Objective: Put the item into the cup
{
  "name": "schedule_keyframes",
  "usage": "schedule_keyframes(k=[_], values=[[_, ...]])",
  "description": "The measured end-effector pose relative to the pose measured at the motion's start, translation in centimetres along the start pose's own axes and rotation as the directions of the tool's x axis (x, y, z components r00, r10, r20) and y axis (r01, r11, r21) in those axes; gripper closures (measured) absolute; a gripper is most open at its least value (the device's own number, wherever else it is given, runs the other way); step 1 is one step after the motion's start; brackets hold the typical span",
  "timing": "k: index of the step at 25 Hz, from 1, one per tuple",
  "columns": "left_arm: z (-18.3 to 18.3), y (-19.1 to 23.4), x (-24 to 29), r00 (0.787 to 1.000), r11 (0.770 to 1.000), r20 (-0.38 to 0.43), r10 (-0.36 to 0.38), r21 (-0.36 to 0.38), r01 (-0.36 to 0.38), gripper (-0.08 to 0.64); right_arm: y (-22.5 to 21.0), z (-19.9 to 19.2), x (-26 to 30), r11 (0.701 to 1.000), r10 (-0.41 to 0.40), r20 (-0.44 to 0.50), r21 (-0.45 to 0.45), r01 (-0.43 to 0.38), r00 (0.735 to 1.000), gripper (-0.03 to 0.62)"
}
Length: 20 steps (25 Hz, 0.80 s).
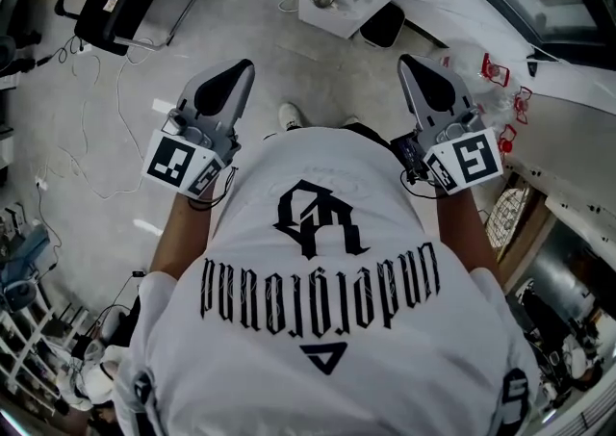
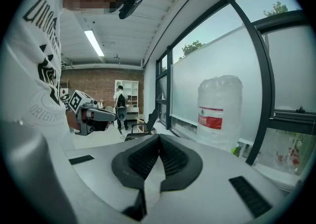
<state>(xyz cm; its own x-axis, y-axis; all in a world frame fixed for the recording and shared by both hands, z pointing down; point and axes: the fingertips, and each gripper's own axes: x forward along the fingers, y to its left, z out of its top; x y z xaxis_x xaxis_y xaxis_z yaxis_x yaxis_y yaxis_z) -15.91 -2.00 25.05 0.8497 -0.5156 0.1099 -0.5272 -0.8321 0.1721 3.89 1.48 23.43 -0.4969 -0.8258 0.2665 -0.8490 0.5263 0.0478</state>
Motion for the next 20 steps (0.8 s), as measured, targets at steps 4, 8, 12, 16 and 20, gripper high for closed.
schedule_keyframes(k=[4,8,12,16,20], values=[[0.6,-2.1,2.2,1.0,1.0,0.0,0.01,0.016,-0.01,0.545,-2.2,-0.4,-2.3,1.0,0.008,0.012,0.004,-0.008,1.0,0.577],[1.1,-5.7,5.3,1.0,1.0,0.004,0.006,0.026,-0.006,0.545,-4.6,-1.2,-5.9,1.0,0.019,0.011,0.001,-0.019,1.0,0.577],[-0.1,-9.8,8.0,1.0,1.0,-0.028,0.0,0.029,0.0,0.545,-6.8,-2.9,-9.7,0.999,0.029,0.005,0.017,-0.029,1.0,0.577],[-1.1,-13.3,9.8,0.999,1.0,-0.039,0.018,0.013,-0.017,0.545,-8.6,-4.5,-12.8,0.998,0.051,0.004,0.028,-0.051,0.999,0.577],[-1.6,-15.9,10.6,0.998,0.999,-0.046,0.05,0.008,-0.05,0.545,-9.8,-5.7,-15.0,0.996,0.085,0.003,0.038,-0.085,0.996,0.577]])
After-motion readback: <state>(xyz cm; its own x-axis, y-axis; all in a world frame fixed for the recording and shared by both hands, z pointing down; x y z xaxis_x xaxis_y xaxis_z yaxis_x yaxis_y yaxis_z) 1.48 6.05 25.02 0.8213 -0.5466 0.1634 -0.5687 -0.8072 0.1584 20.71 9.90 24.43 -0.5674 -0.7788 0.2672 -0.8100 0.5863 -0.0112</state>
